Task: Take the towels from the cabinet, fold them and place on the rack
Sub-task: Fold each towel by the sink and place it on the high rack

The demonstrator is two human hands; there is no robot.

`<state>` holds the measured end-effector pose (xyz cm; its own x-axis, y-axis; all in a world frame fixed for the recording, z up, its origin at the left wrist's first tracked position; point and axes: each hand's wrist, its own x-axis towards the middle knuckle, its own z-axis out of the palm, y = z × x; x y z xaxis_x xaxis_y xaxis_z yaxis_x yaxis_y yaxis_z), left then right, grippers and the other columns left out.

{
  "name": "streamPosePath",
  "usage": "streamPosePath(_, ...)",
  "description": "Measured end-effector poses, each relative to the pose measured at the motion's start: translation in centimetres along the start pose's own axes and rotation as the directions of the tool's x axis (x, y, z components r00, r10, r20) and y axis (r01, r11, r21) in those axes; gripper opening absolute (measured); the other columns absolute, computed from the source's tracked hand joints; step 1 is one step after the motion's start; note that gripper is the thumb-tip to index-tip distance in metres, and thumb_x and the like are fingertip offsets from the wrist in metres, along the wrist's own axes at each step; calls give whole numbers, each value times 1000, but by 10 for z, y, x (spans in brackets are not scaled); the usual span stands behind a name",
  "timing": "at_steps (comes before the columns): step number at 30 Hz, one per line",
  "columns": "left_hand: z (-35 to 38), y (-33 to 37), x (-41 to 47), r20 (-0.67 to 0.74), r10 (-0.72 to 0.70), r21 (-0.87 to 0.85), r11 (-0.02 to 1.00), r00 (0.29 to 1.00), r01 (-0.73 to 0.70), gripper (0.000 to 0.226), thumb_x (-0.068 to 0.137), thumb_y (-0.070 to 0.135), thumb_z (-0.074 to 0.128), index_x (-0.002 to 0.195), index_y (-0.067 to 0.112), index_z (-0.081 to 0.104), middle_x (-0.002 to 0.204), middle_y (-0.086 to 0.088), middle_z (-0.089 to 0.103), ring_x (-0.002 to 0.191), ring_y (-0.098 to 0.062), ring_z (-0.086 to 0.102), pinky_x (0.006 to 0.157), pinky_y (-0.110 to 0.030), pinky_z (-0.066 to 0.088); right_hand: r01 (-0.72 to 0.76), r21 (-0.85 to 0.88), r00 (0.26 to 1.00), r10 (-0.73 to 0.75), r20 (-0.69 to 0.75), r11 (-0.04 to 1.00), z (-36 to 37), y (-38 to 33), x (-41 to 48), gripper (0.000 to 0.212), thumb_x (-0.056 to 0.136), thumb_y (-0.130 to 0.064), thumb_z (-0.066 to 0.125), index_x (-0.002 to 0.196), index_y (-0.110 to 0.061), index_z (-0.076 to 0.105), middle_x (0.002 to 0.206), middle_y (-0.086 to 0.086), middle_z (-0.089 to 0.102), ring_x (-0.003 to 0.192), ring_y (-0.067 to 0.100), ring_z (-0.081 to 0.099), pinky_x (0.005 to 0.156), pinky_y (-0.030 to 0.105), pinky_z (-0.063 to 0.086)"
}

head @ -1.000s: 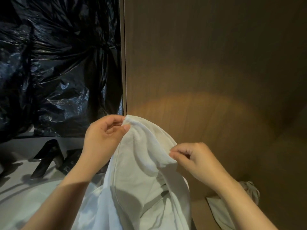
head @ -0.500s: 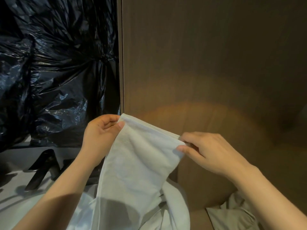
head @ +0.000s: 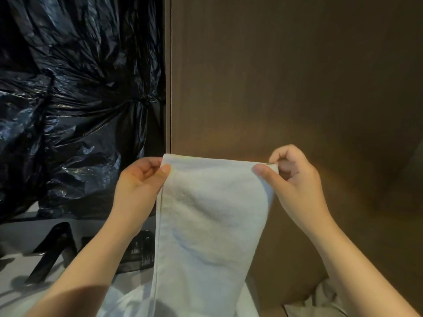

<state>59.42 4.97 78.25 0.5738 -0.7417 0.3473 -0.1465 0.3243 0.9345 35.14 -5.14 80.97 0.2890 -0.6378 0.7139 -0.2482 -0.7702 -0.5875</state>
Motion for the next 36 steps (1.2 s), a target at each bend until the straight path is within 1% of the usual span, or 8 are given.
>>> streamPosePath(4,4,8,-1,5,86,26,996,996,-86,10,92,18,60,99,22,67,91,3,74,82,-12,71,69,-24,57,-18,1,1000,18,11,1000,-2,0,-1,25,88,-49,57,111,-39,58,104,-29,60,100,-2,59,75,6,48)
streamPosePath(9,2,17,-2,90,116,-48,993,989,-112,24,81,26,67,101,14,68,94,-5,73,86,-22,71,75,-33,59,-6,-76,999,9,32,997,-10,1,-2,27,93,-45,48,118,-39,57,102,-27,62,99,-5,58,74,2,45)
streamPosePath(17,28,32,-8,181,200,-66,979,963,-191,16,80,21,71,95,15,70,90,-7,72,80,-20,69,70,-29,55,189,-369,975,-129,182,910,7,-25,-10,49,95,-62,41,130,-31,57,122,-18,59,110,3,56,92,28,50)
streamPosePath(20,28,39,-11,228,247,-64,969,942,-238,14,82,18,70,95,14,71,91,-6,72,81,-20,69,70,-26,55,176,-293,980,-141,138,940,21,-36,-10,43,98,-55,41,126,-29,60,114,-16,62,103,2,57,88,26,51)
streamPosePath(25,20,41,-19,254,283,-44,959,925,-282,27,81,36,66,101,19,70,93,2,71,82,-14,69,69,-20,55,199,-195,979,-184,93,960,31,-50,2,30,99,-46,42,87,-28,62,80,-16,57,82,8,58,65,17,47)
streamPosePath(28,8,22,-23,340,185,135,961,922,-243,41,85,62,57,108,28,63,98,13,68,84,-5,66,66,-16,52,200,-171,978,-186,91,965,34,-55,5,25,99,-44,43,81,-31,55,77,-20,53,81,7,57,65,11,43)
streamPosePath(31,-6,-6,-32,450,38,237,958,892,-160,68,66,83,49,111,34,59,104,24,65,94,1,64,71,-12,50,203,-173,977,-189,93,964,33,-57,9,25,99,-43,44,80,-30,54,76,-19,53,80,6,57,66,10,43)
streamPosePath(36,-14,-28,-39,451,-8,152,986,892,-68,52,76,66,62,108,26,65,102,20,71,92,-1,68,68,-12,52,172,-137,984,-163,75,976,32,-62,12,29,98,-45,42,75,-30,54,71,-18,52,78,5,56,65,9,42)
